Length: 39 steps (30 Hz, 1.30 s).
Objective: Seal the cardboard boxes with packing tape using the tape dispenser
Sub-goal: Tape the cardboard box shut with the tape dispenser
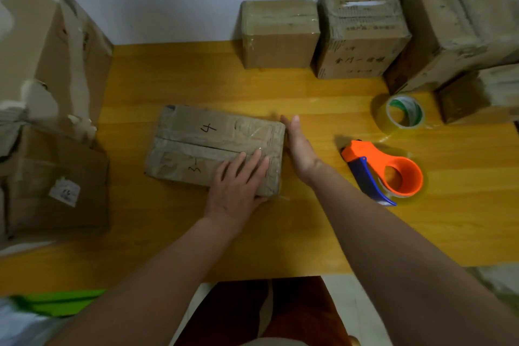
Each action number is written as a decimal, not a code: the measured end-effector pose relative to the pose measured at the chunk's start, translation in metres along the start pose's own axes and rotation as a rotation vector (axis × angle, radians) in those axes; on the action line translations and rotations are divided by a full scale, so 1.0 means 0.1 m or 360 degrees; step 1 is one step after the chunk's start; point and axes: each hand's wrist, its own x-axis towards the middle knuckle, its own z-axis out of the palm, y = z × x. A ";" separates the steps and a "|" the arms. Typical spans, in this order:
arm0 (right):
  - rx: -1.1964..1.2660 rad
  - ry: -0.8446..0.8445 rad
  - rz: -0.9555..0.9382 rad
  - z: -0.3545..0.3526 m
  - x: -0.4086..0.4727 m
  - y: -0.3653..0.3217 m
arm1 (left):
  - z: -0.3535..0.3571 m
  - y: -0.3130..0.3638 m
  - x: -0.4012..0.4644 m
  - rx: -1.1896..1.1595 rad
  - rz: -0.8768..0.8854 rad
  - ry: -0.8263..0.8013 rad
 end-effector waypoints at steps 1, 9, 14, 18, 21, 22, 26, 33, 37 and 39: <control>-0.0080 0.0059 -0.0001 -0.07 -0.05 -0.03 | -0.05 0.00 0.03 -0.0026 0.0020 -0.0028; 0.0030 -0.0016 -0.0234 0.19 -0.52 0.41 | -0.05 -0.18 0.16 0.0147 0.0169 -0.0187; 0.0257 0.0010 -0.0157 0.27 -0.40 0.53 | -0.05 -0.15 0.18 0.0121 0.0140 -0.0246; 0.0345 0.0014 -0.0029 0.09 -0.38 0.37 | -0.09 -0.10 0.18 0.0063 0.0022 -0.0254; 0.0714 0.0336 0.0023 -0.09 -0.29 0.35 | -0.15 0.16 0.22 -0.0214 -0.0237 -0.0188; 0.0743 0.0450 0.0003 -0.08 -0.29 0.37 | -0.17 0.25 0.27 -0.0347 -0.0301 -0.0169; 0.0926 0.0754 0.0003 0.02 -0.23 0.44 | -0.30 0.17 0.42 -0.0392 -0.0106 -0.0311; -0.0398 0.0809 -0.0467 0.16 -0.13 0.49 | -0.08 -0.18 0.27 -0.0079 0.0153 -0.0253; 0.0084 0.0968 -0.0341 0.21 -0.14 0.39 | -0.07 -0.18 0.31 -0.0099 0.0135 -0.0270; 0.0574 0.1097 -0.0085 0.29 -0.07 0.33 | -0.05 -0.15 0.29 -0.0096 0.0073 -0.0258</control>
